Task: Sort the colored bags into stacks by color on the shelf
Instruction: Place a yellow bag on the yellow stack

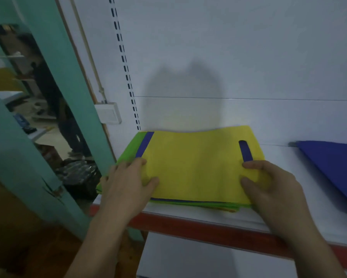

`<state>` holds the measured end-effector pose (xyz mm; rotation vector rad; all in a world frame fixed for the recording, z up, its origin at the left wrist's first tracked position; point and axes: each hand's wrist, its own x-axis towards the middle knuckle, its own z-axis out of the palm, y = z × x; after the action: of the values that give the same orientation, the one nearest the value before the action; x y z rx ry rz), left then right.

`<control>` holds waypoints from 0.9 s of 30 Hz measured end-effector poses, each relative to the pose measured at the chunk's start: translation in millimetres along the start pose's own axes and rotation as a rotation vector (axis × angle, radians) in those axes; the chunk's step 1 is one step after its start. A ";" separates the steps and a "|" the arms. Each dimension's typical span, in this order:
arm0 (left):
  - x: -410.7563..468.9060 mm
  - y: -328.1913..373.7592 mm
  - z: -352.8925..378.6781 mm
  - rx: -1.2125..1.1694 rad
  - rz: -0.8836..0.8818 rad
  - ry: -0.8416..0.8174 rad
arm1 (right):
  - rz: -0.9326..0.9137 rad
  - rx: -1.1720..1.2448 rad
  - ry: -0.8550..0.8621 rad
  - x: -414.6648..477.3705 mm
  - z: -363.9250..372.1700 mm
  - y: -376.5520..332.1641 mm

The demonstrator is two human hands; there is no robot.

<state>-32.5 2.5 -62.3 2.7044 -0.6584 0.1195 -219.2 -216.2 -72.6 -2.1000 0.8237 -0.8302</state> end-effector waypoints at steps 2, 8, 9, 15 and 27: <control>1.5 2.0 -4.5 0.020 0.022 0.034 | 0.002 -0.039 0.031 -5.4 2.9 -4.1; 8.4 -14.7 -8.3 -0.310 0.087 0.146 | 0.062 -0.005 0.070 -10.4 8.0 -6.5; 8.7 -16.4 -7.9 -0.319 0.097 0.154 | 0.063 -0.009 0.066 -11.4 8.8 -6.9; 6.8 -24.3 0.0 -0.307 0.157 0.176 | 0.021 -0.064 0.099 -17.5 15.9 -10.6; 1.0 -24.8 3.1 -0.191 0.119 0.252 | -0.024 0.039 0.189 -15.4 8.7 -10.0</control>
<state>-20.2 21.5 -72.9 2.4142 -0.7138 0.3988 -218.8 -195.9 -73.9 -2.0225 0.8742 -1.0616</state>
